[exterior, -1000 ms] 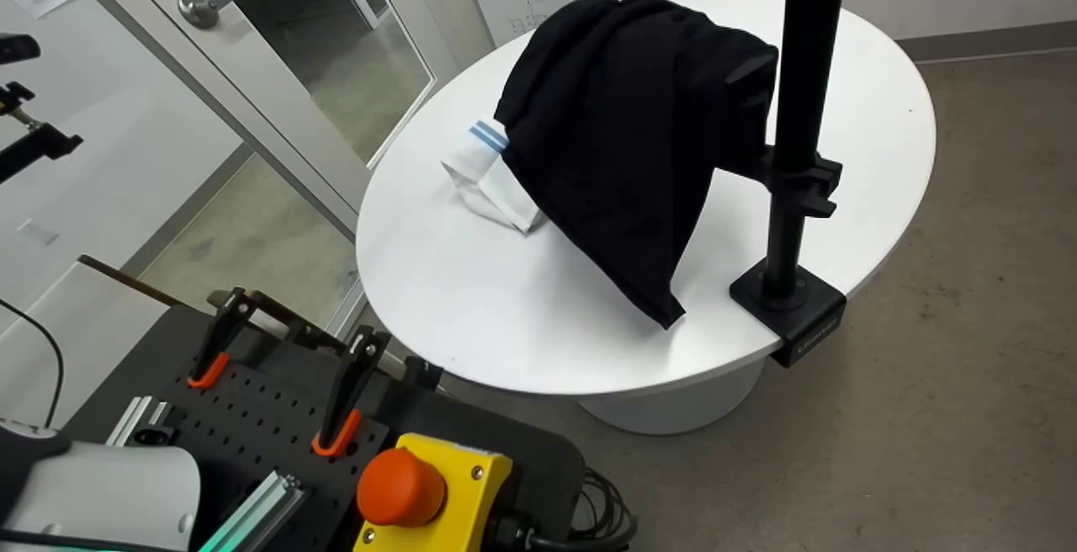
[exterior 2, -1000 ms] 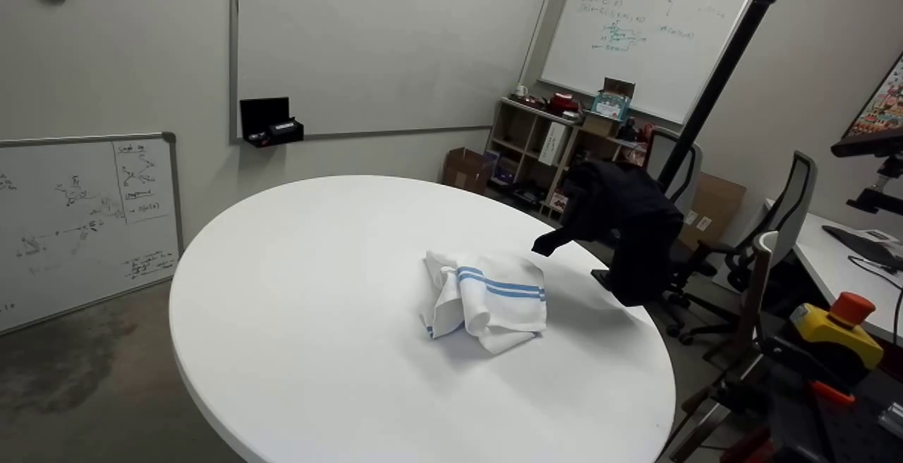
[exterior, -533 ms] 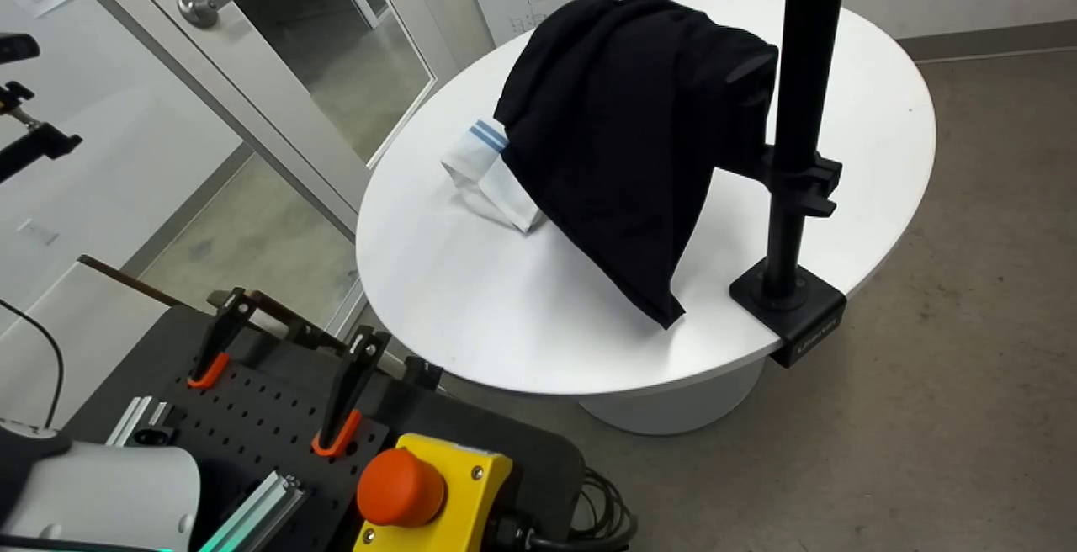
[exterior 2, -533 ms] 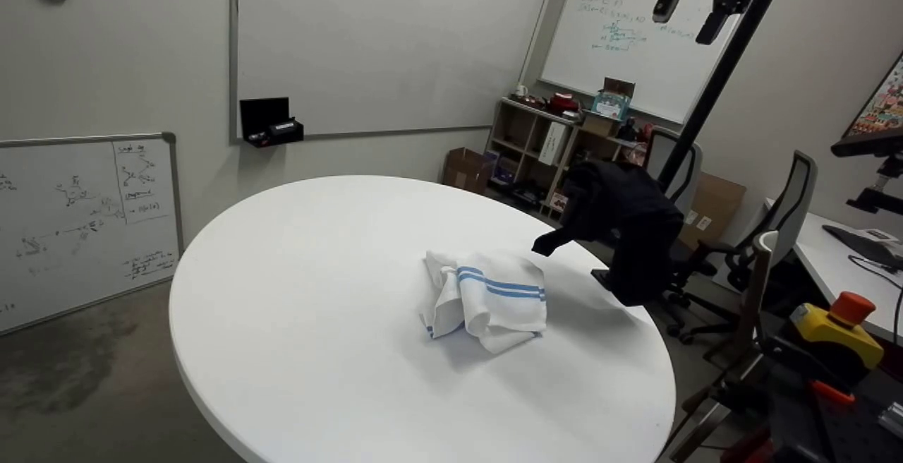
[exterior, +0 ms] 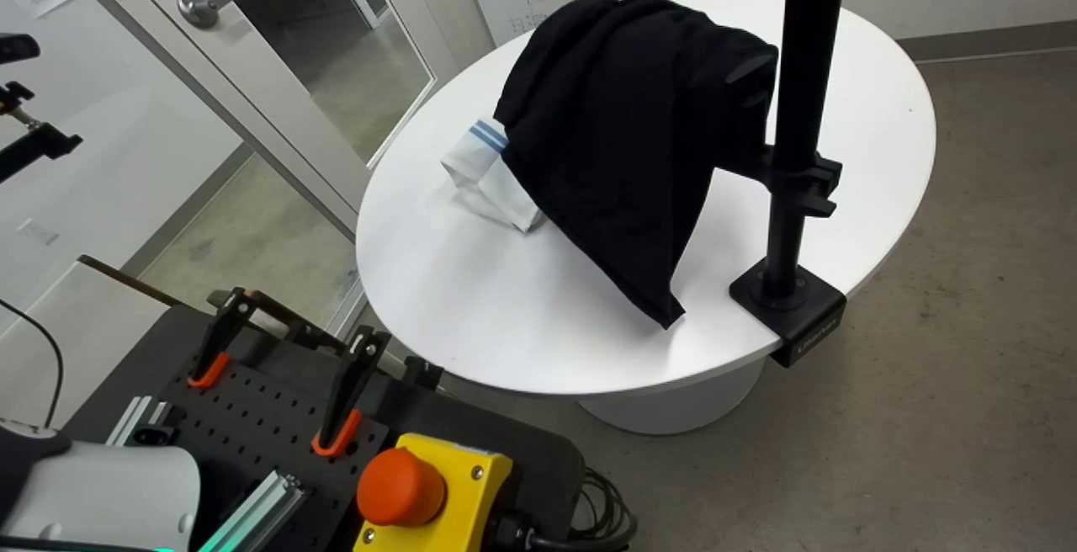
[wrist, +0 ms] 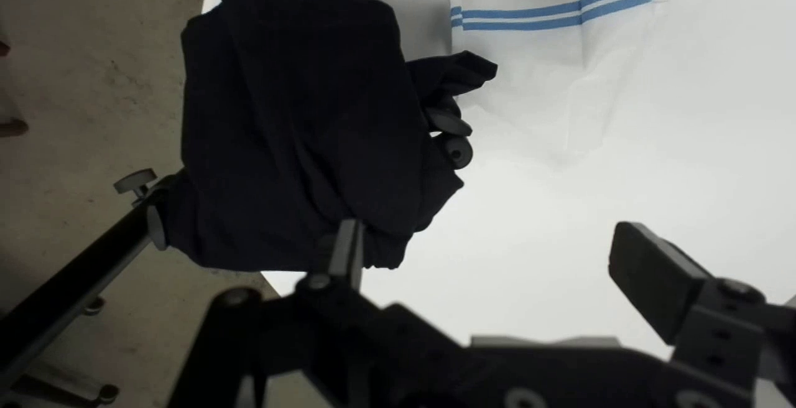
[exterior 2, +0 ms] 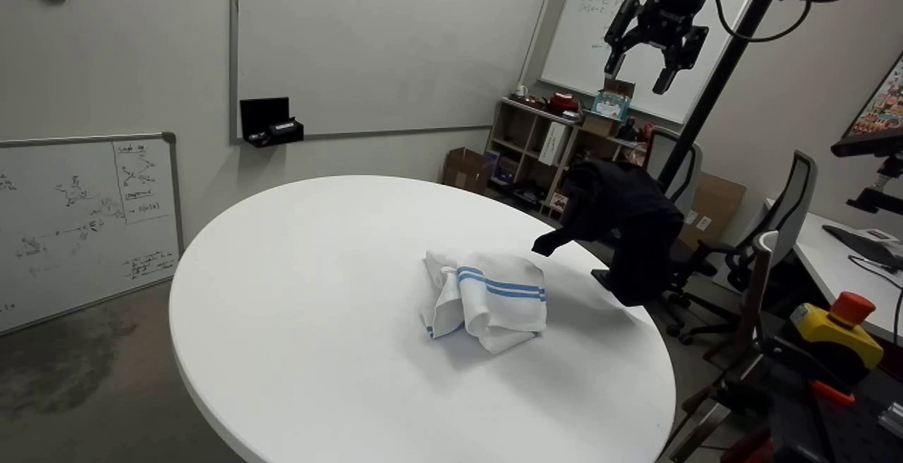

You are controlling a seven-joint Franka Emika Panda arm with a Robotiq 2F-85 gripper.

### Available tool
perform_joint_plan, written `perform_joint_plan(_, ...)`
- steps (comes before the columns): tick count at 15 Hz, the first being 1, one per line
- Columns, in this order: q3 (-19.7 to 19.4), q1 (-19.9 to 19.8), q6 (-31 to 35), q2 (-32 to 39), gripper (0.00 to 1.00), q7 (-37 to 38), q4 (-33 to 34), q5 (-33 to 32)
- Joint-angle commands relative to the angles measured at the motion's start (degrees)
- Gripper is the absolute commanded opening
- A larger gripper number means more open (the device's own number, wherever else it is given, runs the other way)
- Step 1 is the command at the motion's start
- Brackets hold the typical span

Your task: Put the black t-shirt on the table

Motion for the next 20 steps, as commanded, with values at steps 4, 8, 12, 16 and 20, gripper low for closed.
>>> perform_joint_plan(4, -4.25, 0.16, 5.81, 8.46, 1.00, 7.91, 3.37, -3.68)
perform_joint_plan(8, -5.73, 0.47, 7.51, 11.29, 1.00, 11.24, 3.06, -0.90)
perform_joint_plan(12, -6.27, 0.63, 7.53, 13.27, 1.00, 13.07, 2.43, 0.81)
perform_joint_plan(16, -6.65, 0.93, 8.54, 14.55, 1.00, 14.67, 1.70, 1.21)
perform_joint_plan(20, -7.42, 1.38, 10.62, 15.63, 1.00, 16.87, 0.85, 0.16)
